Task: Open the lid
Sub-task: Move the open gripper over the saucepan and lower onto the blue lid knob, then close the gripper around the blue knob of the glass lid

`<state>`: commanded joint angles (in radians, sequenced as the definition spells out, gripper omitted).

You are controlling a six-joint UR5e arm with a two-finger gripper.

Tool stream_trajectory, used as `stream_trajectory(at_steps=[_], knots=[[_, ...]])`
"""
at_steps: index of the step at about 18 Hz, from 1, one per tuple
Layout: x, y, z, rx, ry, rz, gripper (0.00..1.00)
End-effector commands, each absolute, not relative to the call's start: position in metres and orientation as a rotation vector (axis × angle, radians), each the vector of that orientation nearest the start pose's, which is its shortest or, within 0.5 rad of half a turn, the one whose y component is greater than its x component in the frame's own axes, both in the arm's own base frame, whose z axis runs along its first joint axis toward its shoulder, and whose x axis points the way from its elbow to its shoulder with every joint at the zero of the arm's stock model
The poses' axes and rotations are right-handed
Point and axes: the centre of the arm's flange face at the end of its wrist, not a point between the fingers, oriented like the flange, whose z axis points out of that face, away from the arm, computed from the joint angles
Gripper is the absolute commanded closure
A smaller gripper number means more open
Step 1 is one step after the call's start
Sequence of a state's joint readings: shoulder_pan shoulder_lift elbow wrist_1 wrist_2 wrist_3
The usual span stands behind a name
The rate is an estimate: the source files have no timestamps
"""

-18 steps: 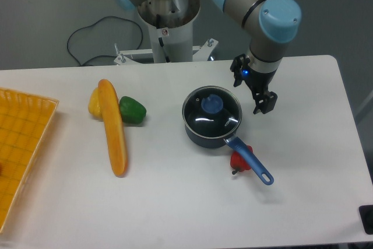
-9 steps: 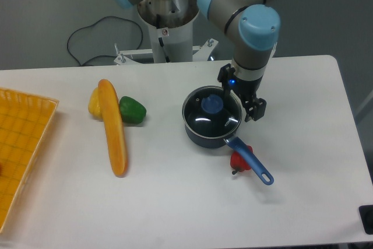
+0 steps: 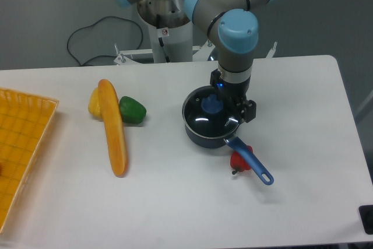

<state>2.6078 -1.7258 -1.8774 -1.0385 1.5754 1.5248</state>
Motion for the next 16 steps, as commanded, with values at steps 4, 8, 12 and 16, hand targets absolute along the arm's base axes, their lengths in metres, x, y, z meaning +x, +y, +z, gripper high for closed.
stream_trajectory(at_steps=[4,8,12,16], knots=[[-0.371,0.375,0.315,-3.043,0.761,0.109,0.00],[-0.364,0.381,0.318,-3.046,0.725,0.117,0.00],[-0.357,0.385,0.313,-3.045,0.745,0.104,0.00],[-0.351,0.383,0.304,-3.048,0.750,0.096,0.00]])
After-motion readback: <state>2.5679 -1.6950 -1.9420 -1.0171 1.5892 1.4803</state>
